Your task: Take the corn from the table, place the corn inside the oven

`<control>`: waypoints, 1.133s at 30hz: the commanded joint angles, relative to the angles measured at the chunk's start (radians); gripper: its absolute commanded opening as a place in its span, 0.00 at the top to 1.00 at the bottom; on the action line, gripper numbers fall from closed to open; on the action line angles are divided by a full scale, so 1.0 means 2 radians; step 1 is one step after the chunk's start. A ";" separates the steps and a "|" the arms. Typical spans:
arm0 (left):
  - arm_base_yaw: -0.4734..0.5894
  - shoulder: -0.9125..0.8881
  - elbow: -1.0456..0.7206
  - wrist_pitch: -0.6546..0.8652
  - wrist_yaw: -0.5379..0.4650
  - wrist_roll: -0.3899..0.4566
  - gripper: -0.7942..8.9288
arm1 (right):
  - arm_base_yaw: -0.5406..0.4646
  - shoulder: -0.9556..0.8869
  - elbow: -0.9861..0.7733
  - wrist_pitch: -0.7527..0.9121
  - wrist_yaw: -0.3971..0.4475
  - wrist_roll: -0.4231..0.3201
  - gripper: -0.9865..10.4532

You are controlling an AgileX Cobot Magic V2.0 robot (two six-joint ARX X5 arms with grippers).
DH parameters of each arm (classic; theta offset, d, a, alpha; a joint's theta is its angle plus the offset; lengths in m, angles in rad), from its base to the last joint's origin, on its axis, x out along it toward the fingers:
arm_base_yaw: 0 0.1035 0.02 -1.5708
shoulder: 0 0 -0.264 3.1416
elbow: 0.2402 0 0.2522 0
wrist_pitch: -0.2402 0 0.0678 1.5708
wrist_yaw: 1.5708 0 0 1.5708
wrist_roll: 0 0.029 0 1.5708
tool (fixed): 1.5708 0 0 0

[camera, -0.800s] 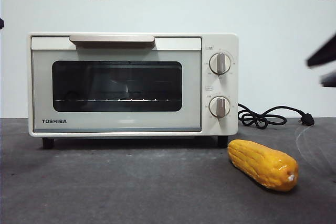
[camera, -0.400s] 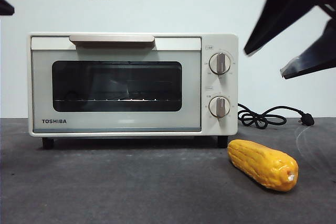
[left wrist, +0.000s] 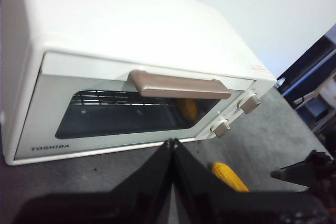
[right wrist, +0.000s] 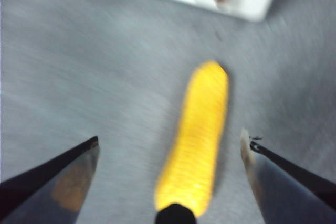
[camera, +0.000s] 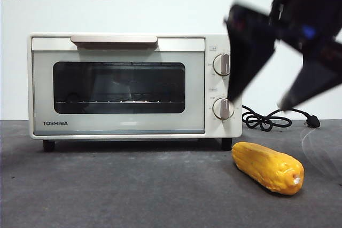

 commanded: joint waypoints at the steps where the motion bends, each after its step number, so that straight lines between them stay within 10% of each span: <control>1: -0.001 0.012 0.026 -0.022 0.001 0.035 0.92 | 0.000 0.032 0.000 0.001 0.005 -0.003 0.52; 17: -0.001 0.037 0.092 -0.059 0.001 0.043 0.92 | 0.000 0.138 0.000 0.020 0.007 -0.002 0.54; 25: -0.002 0.039 0.092 -0.056 0.001 0.043 0.92 | 0.000 0.140 0.013 0.010 0.006 -0.003 0.93; 34: -0.009 0.088 0.105 -0.026 0.001 0.041 0.92 | 0.003 0.118 0.080 -0.051 -0.068 -0.014 0.92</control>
